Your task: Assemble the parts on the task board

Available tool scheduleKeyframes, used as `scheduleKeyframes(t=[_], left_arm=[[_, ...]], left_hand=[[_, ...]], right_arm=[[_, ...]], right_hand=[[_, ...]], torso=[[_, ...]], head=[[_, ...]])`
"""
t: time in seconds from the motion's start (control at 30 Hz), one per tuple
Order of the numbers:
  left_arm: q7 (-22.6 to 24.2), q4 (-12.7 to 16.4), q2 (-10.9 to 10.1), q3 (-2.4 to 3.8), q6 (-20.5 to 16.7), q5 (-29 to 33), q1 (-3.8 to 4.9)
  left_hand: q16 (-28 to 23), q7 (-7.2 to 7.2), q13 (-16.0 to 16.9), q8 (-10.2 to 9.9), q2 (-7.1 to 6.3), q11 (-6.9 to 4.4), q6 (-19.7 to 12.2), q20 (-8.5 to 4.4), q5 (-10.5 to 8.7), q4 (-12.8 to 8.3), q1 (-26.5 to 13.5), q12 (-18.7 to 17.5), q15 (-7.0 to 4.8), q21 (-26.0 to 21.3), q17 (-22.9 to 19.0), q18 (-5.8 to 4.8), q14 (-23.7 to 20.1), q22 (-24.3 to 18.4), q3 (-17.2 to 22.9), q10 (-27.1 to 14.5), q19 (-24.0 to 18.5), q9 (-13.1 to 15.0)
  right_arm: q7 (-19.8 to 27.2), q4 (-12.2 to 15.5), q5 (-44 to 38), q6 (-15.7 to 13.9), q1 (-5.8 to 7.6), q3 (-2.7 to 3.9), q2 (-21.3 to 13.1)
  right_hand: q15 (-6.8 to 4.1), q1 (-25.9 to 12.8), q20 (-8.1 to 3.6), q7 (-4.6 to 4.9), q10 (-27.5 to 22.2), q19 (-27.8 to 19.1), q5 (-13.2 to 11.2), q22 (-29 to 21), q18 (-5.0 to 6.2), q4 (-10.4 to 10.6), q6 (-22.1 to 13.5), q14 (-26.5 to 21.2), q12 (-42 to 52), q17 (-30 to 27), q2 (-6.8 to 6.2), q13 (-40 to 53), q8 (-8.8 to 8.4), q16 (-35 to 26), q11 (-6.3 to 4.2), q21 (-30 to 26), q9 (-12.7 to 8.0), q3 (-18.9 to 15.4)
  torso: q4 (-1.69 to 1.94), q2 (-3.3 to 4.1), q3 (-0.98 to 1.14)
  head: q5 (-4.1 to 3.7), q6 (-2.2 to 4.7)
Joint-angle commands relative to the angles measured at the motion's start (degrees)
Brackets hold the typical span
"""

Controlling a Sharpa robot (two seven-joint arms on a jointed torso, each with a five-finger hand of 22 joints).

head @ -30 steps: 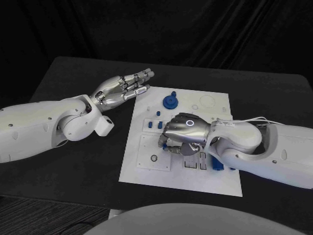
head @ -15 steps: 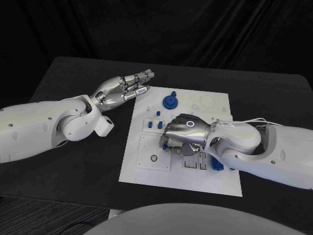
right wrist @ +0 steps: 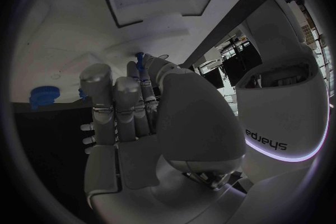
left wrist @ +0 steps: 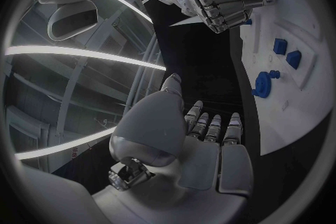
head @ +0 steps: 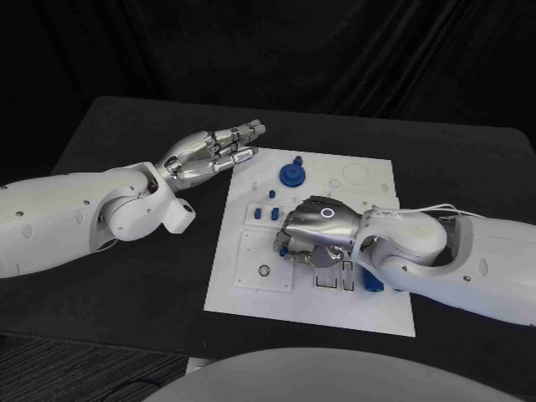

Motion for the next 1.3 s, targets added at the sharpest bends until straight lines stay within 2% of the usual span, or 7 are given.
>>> scheduleKeyframes(t=[0.03, 0.47, 0.73, 0.87, 0.97, 1.1, 1.3], left_arm=[[0.41, 0.05, 0.08, 0.04, 1.05, 0.11, -0.1], [0.1, 0.09, 0.02, 0.04, 1.21, 0.11, -0.1], [-0.1, 0.0, 0.11, 0.04, 1.23, 0.11, -0.1], [-0.17, -0.02, 0.09, 0.04, 1.21, 0.11, -0.1], [-0.23, -0.05, 0.04, 0.04, 1.22, 0.11, -0.1], [-0.28, -0.16, -0.02, 0.04, 1.22, 0.11, -0.1], [-0.15, -0.21, -0.06, 0.04, 0.87, 0.11, -0.1]], left_hand=[[-0.21, 0.27, 0.06, 0.24, 0.52, 0.28, -0.08, 0.44, -0.2, 0.33, 0.2, 0.3, 0.25, -0.08, -0.06, 0.57, -0.02, 0.05, -0.07, 0.06, 0.08, 0.05], [-0.21, 0.52, 0.1, 0.28, 0.72, 0.55, 0.04, 0.51, -0.29, 0.34, 0.3, 0.42, 0.3, -0.07, -0.06, 0.59, -0.02, 0.09, -0.05, 0.2, 0.09, 0.07], [-0.21, 0.53, 0.09, 0.29, 0.74, 0.56, 0.07, 0.52, -0.31, 0.34, 0.31, 0.39, 0.31, -0.07, -0.06, 0.6, -0.02, 0.1, -0.05, 0.17, 0.09, 0.08], [-0.21, 0.53, 0.09, 0.29, 0.74, 0.56, 0.07, 0.52, -0.31, 0.34, 0.31, 0.39, 0.31, -0.07, -0.06, 0.6, -0.02, 0.1, -0.05, 0.17, 0.09, 0.08], [-0.21, 0.52, 0.07, 0.3, 0.79, 0.55, 0.14, 0.53, -0.32, 0.36, 0.31, 0.36, 0.32, -0.06, -0.06, 0.6, -0.02, 0.12, -0.04, 0.14, 0.1, 0.08], [-0.21, 0.52, 0.07, 0.31, 0.79, 0.55, 0.17, 0.53, -0.33, 0.36, 0.31, 0.36, 0.33, -0.06, -0.06, 0.6, -0.02, 0.12, -0.05, 0.13, 0.1, 0.09], [-0.21, 0.04, 0.05, 0.16, 1.11, 0.16, -0.6, 0.65, -0.04, 0.69, 0.08, 0.3, 0.39, -0.06, -0.06, 0.59, -0.02, 0.12, -0.15, 0.06, 0.11, -0.01]], right_arm=[[-1.45, -0.16, -0.45, 0.21, -0.3, -0.11, 0.0], [-1.56, -0.37, -0.45, -0.11, -0.36, -0.11, -0.08], [-1.9, -0.33, -0.45, -2.89, -0.36, -0.11, -0.72], [-1.37, 0.22, 0.2, -6.57, -0.17, -0.1, -2.41], [-0.68, 0.93, 2.59, -9.31, 0.66, -0.09, -4.1], [-0.56, 2.27, 5.69, -12.14, 2.89, -0.09, -7.04], [-2.05, 4.18, 8.86, -10.63, 7.52, -0.09, -12.15]], right_hand=[[0.18, -0.06, 0.13, 0.01, -0.51, -0.45, -0.43, 5.62, 0.25, -0.06, -0.59, -0.5, -0.08, -0.12, -0.12, 0.01, -0.4, -0.28, 0.06, -0.47, -0.11, -0.33], [0.69, -3.01, 0.74, 0.09, -3.87, -0.93, -4.05, 5.31, 0.45, 2.35, -4.45, -0.98, -0.84, -0.35, -1.06, -0.33, -1.52, -0.45, 0.56, -1.73, -0.99, -2.14], [0.39, -4.17, 0.74, -3.11, -11.49, -1.19, -4.26, 4.93, 0.76, 4.03, -12.87, -1.42, -2.59, -0.91, -0.51, -1.23, -1.48, -0.88, 1.54, -3.57, -3.77, -8.47], [0.35, -5.95, 0.7, -4.45, -15.61, -0.68, -5.41, 5.1, 0.59, 8.25, -14.05, -0.93, -2.57, -0.1, -0.74, -1.36, -0.93, -0.13, 2.01, -3.14, -4.92, -15.97], [0.32, -5.85, 0.61, -4.32, -16.1, -0.43, -5.64, 5.21, 0.55, 10.49, -13.68, -0.7, -2.24, 0.27, -1.36, -1.3, -0.8, 0.2, 1.99, -2.77, -5.08, -17.77], [1.03, -8.42, 0.95, -2.18, -15.13, 0.8, -5.62, 6.06, -0.11, 10.94, -10.53, 0.53, -0.88, 2.72, -1.81, -1.13, 0.56, 2.35, 1.8, 0.87, -4.8, -21.23], [0.63, -19.56, 0.84, -2.94, -7.66, 5.4, -5.45, 9.92, -2.79, 11.04, -5.31, 3.14, 2.03, 10.17, -0.43, -0.56, 2.14, 8.87, 0.44, 19.87, -4.27, -23.69]], torso=[[0.0, 0.02, 0.01], [0.01, 0.01, -0.01], [0.02, 0.01, -0.01], [0.03, 0.02, -0.01], [0.03, 0.02, 0.0], [0.04, 0.01, 0.0], [0.05, 0.01, 0.0]], head=[[0.01, -0.01], [-0.09, -0.01], [-0.2, -0.01], [0.03, -0.01], [0.17, -0.01], [0.2, -0.01], [0.11, -0.01]])
